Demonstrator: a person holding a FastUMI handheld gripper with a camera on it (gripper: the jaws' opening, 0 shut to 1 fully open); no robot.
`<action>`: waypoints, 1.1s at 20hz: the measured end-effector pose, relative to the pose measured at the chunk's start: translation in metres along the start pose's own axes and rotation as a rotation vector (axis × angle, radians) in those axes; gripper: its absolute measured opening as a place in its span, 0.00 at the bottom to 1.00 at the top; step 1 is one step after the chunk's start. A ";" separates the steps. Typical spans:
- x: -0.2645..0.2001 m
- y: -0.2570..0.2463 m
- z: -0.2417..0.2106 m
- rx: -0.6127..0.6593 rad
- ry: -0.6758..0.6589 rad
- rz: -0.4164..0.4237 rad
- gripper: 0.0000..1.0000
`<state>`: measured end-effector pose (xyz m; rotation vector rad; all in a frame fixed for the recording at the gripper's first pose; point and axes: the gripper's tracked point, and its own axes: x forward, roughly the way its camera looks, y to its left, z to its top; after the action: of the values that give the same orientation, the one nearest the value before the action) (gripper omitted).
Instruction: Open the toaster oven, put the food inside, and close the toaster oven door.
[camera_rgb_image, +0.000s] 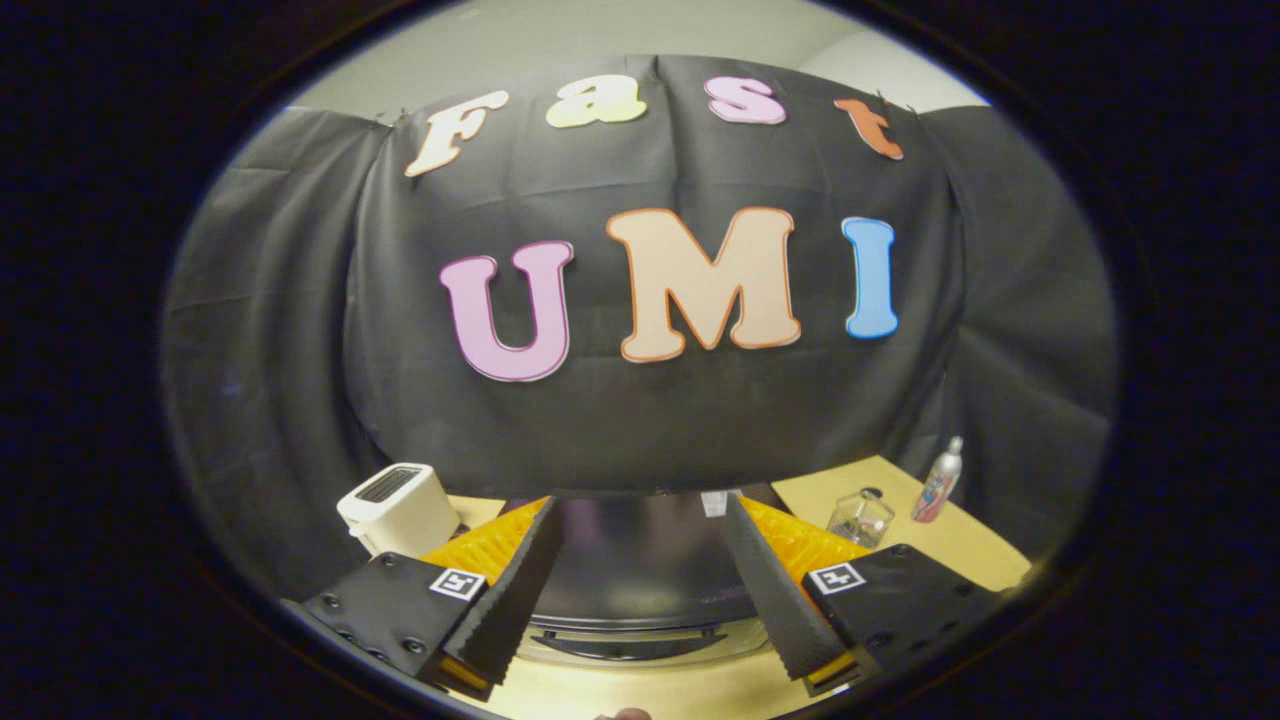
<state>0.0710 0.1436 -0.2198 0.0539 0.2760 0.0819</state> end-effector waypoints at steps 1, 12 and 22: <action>0.005 -0.001 -0.014 -0.005 0.020 -0.016 1.00; 0.029 -0.011 -0.099 -0.009 0.143 -0.061 1.00; 0.011 -0.016 -0.107 -0.031 0.112 -0.019 1.00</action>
<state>0.0532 0.1335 -0.3263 0.0154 0.3871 0.0703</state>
